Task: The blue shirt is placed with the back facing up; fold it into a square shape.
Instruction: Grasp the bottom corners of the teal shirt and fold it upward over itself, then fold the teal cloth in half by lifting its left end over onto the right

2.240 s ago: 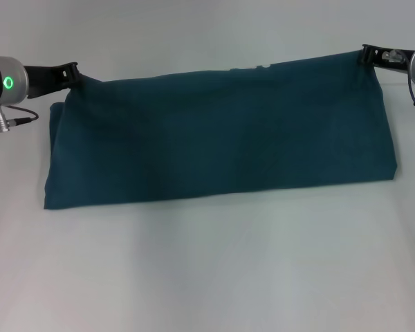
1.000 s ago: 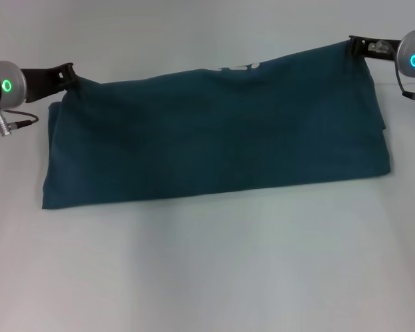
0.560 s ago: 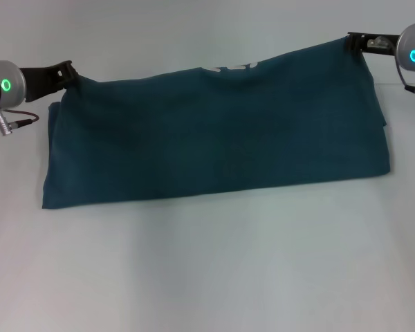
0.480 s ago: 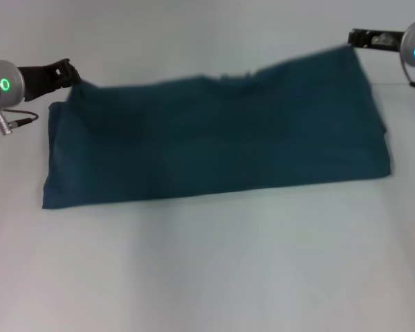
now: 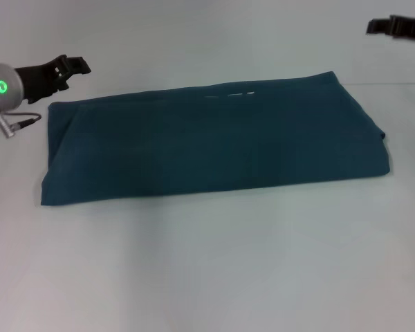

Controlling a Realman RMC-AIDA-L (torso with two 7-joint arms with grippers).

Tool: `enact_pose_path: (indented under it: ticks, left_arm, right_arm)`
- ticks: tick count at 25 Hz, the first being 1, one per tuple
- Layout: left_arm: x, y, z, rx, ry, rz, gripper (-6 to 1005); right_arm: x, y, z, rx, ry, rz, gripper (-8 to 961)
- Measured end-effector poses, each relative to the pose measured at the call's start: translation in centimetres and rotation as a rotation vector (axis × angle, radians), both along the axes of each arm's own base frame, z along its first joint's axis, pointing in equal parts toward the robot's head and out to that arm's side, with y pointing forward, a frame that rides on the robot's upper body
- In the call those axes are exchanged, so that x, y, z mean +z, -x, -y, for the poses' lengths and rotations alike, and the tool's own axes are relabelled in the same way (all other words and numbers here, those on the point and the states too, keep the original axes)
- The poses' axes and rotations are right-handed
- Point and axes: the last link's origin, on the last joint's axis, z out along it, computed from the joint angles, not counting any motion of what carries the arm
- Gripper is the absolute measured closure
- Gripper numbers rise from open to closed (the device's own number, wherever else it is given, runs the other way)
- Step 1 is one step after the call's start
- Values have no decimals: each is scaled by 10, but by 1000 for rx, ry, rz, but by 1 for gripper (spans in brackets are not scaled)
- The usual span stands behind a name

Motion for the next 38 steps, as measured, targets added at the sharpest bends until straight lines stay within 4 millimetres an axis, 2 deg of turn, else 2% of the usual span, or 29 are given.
enact_pose_path:
  ticks: [5, 7, 8, 9, 10, 13, 16, 19, 24, 29, 38]
  left_arm:
    - [6, 11, 27, -49, 27, 149, 449]
    - [9, 18, 44, -71, 43, 243, 376]
    - [11, 22, 52, -76, 50, 284, 364]
    - [11, 22, 52, -76, 50, 284, 352]
    - [16, 35, 76, -69, 47, 394, 339]
    - [20, 51, 103, -47, 33, 511, 315]
    - [17, 72, 130, 12, 10, 631, 315]
    - [9, 85, 147, 69, 2, 693, 315]
    - [-5, 97, 162, 154, -2, 732, 315]
    - [-16, 105, 167, 231, 8, 735, 315]
    - [-23, 113, 163, 297, -30, 723, 315]
  right_arm:
    - [-8, -23, 49, 6, 139, -244, 437]
    - [-10, -36, 71, 12, 176, -346, 352]
    - [-10, -43, 84, 13, 190, -403, 309]
    - [-10, -50, 95, 18, 197, -451, 267]
    - [-10, -56, 105, 24, 201, -496, 224]
    - [-10, -70, 139, 65, 216, -636, 177]
    - [-7, -78, 163, 97, 228, -714, 177]
    - [-3, -82, 172, 106, 243, -731, 177]
    - [-2, -78, 171, 127, 256, -726, 177]
    - [-2, -75, 168, 137, 264, -716, 177]
    - [2, -79, 169, 130, 252, -715, 177]
